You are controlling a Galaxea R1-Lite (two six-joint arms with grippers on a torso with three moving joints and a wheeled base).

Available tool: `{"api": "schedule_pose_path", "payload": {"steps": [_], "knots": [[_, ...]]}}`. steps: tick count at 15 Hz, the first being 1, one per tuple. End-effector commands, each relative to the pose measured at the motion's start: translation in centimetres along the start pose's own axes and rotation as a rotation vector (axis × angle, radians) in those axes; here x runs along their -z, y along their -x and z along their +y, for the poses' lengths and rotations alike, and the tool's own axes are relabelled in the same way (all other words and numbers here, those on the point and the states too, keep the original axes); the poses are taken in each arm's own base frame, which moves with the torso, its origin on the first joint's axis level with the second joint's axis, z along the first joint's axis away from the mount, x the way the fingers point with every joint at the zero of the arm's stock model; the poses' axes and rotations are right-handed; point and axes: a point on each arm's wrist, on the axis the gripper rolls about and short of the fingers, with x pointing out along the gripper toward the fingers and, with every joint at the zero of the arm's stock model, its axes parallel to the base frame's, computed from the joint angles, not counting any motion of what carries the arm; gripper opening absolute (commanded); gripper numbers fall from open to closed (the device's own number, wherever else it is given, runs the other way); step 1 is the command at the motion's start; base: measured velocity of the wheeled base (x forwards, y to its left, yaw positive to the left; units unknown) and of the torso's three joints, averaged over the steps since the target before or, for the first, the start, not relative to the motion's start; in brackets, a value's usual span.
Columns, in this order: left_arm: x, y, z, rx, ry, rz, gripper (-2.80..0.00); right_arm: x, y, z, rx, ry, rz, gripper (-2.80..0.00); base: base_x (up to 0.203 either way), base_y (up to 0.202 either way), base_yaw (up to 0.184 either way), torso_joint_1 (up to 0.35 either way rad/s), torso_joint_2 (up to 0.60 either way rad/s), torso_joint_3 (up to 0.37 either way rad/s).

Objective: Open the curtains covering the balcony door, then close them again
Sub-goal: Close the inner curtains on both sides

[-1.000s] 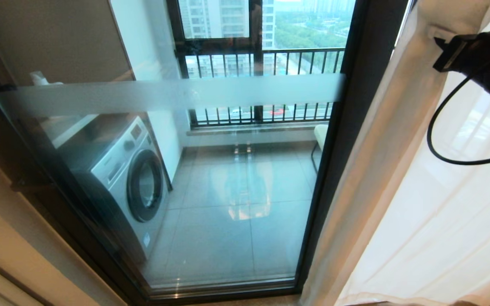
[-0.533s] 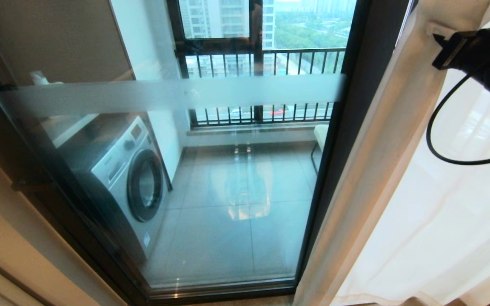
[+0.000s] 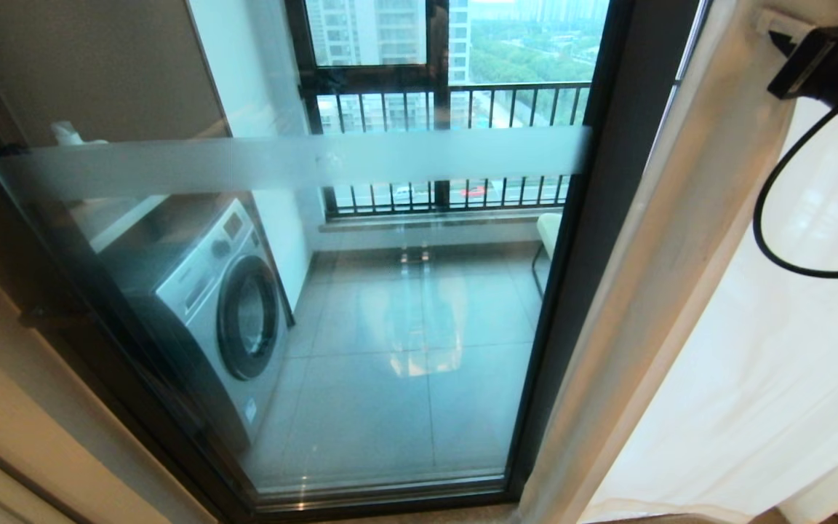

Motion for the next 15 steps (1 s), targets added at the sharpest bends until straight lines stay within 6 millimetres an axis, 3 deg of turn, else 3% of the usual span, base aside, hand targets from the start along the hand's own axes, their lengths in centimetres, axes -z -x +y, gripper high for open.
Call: {"api": "schedule_pose_path", "payload": {"steps": [1,8,15], "knots": [[0.0,0.0,0.0,0.0,0.0,0.001,-2.8,-1.0,-0.1,0.2,-0.019,0.042,-0.034,-2.8,0.0,0.0,0.0,0.0,0.0,0.0],[0.0,0.0,0.0,0.0,0.0,0.001,-2.8,-2.4,-1.8,5.7,-0.19,0.063,-0.097,-2.8,0.0,0.0,0.0,0.0,0.0,0.0],[0.0,0.0,0.0,0.0,0.0,0.0,-2.8,-0.4,-4.8,10.8,-0.314,0.078,-0.111,-2.8,0.0,0.0,0.0,0.0,0.0,0.0]]}}
